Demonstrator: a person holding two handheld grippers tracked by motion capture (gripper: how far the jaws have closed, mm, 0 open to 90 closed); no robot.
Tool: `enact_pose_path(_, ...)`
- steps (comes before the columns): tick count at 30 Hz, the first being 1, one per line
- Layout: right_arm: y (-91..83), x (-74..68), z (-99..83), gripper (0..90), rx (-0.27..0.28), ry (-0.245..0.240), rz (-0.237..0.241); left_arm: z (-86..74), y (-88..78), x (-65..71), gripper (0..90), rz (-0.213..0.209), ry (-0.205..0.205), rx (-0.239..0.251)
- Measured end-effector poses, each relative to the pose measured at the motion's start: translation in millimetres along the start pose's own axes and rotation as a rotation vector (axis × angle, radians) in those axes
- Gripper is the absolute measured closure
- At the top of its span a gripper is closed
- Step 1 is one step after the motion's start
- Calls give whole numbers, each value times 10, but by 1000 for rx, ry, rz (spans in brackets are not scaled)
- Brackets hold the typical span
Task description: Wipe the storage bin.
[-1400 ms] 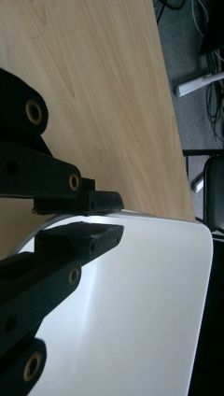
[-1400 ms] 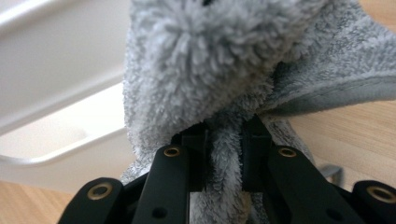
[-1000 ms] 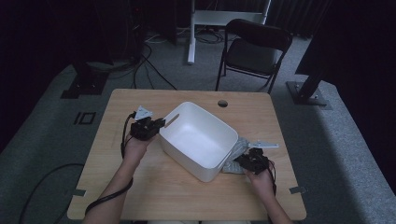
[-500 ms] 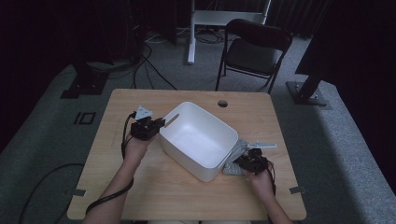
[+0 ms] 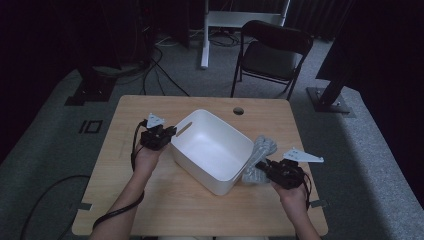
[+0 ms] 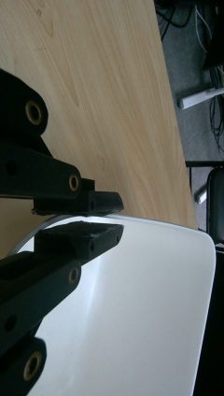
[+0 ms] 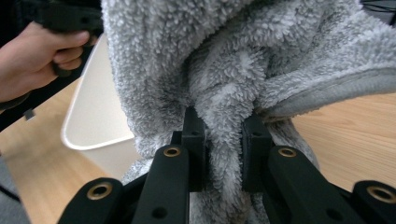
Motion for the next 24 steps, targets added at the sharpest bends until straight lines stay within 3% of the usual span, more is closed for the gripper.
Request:
enact_pose_path(6,212,-48,-92,763,-45,-18,4,1,2,-2,833,-18,-2,1)
enact_pose_path(16,241,-46,-118,767,-48,-52,-38,2,3,-5,833,-27,-6,-1)
enact_pose_path(24,255,-14,-168,768,-45,-41,-32,2,4,-5,833,-30,-5,0)
Point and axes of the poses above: each handheld gripper's, and its own axes: y roughly forward along the jaws, z roughly out of its top, x roughly to its right, the point moved 8 cm from there along y, roughly forward along the jaws, and after that the axes turned 14 degrees about z, right-handed, at the moved point
